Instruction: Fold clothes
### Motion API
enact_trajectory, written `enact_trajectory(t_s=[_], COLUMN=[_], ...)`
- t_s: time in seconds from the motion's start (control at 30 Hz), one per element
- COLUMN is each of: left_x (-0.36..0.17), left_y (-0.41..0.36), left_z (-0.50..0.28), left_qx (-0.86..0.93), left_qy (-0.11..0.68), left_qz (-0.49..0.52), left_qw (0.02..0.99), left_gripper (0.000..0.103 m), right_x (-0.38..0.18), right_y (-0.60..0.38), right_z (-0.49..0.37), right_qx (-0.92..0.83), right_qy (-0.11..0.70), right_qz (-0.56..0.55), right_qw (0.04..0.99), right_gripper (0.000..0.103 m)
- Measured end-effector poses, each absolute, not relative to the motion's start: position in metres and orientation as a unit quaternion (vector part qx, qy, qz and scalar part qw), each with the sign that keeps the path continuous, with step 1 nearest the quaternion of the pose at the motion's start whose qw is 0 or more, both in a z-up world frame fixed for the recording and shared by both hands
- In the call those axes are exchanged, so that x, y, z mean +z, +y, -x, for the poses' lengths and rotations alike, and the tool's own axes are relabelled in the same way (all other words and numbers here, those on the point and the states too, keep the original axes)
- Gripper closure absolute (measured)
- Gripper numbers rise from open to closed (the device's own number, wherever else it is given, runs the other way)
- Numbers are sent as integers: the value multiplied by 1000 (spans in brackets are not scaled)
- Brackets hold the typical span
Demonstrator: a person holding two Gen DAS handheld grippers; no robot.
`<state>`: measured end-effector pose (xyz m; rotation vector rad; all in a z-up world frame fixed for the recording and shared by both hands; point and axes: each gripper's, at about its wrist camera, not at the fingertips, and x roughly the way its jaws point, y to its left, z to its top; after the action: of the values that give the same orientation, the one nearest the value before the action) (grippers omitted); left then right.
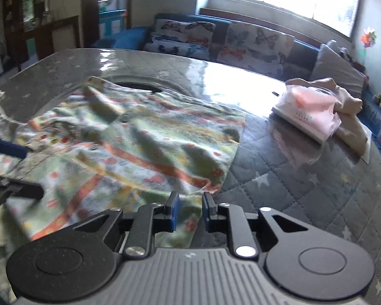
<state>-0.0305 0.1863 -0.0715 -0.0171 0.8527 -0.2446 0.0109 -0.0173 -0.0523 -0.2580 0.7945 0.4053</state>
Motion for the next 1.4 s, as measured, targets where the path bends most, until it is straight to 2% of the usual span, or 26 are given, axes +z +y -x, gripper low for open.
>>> enact_trajectory(t_s=[0.27, 0.7, 1.03, 1.4], left_x=[-73, -68, -71, -51], left_y=[187, 205, 229, 294], left_z=[40, 51, 59, 72], left_qx=[-117, -89, -60, 19], left_qy=[408, 402, 409, 390], left_qz=[-1, 12, 24, 68], left_qw=[905, 911, 910, 918], left_gripper=[13, 13, 12, 10], right_x=[-44, -40, -57, -45], right_y=[-21, 18, 72, 104], right_z=[40, 50, 39, 37], right_qx=[263, 306, 351, 382], right_qy=[401, 381, 379, 357], right_qz=[140, 171, 178, 179], right_qw=[866, 856, 838, 833], right_gripper=[86, 86, 86, 85])
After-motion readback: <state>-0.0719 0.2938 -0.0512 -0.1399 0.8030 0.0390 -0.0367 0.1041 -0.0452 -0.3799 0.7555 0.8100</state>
